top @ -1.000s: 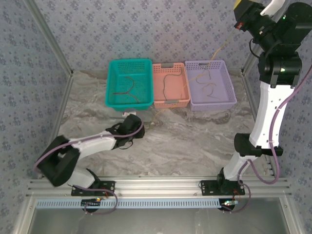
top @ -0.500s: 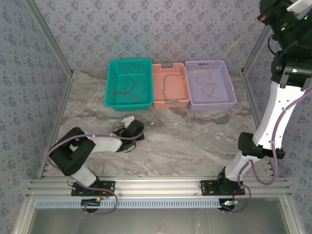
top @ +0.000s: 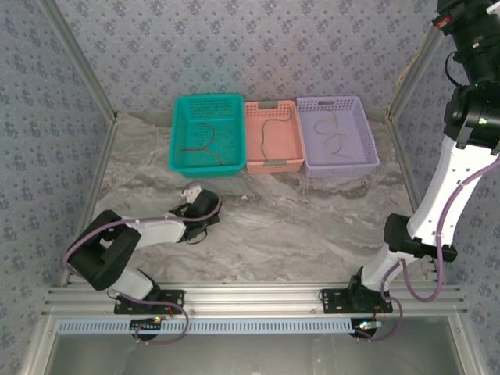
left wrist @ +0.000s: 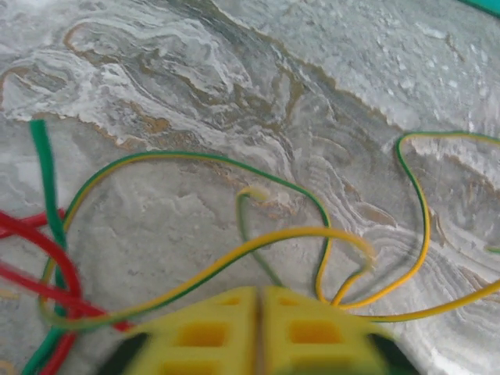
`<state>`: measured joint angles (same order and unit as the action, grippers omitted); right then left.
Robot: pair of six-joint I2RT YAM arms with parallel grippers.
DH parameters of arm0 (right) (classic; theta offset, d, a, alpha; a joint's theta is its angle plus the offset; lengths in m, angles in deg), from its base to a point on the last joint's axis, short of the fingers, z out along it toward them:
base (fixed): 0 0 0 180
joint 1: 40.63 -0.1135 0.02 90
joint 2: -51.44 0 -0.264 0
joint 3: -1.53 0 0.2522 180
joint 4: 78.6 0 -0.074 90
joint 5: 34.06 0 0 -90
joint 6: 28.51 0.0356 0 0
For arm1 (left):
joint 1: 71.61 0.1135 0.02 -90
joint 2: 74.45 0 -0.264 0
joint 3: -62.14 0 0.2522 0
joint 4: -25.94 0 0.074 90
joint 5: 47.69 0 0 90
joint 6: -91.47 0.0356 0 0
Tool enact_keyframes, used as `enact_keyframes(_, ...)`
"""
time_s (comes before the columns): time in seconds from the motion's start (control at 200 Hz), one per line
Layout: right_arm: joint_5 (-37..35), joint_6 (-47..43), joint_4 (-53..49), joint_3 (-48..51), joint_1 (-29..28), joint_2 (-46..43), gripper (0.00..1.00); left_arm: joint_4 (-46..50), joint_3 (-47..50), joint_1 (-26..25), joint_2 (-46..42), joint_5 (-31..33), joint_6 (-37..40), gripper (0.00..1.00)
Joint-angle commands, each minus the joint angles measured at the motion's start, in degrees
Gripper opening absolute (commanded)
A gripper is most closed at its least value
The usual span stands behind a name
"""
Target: Untangle the cables
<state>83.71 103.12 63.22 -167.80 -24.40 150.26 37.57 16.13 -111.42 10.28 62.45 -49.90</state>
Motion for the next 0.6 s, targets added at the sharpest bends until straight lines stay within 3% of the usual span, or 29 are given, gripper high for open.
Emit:
enact_keyframes(0.0, 1.4, 1.2, 3.3, -1.5, 1.3, 1.0, 0.0, 4.4, -1.8, -2.1, -3.7, -1.0, 4.0, 0.45)
enact_keyframes(0.125, 1.3, 1.9, 5.2, -2.1, 2.2, 2.4, 0.0, 5.0, -2.0, -5.4, -8.9, 0.7, 6.8, 0.63)
enact_keyframes(0.395, 0.8, 2.3, 12.7, -4.7, 2.1, 8.5, 0.0, 7.6, -1.8, -11.2, -18.5, 0.8, 11.6, 0.72)
enact_keyframes(0.595, -0.6, 2.5, 16.4, -6.7, 0.7, 14.4, 0.0, 9.4, -1.6, -14.4, -21.5, 0.4, 11.2, 0.72)
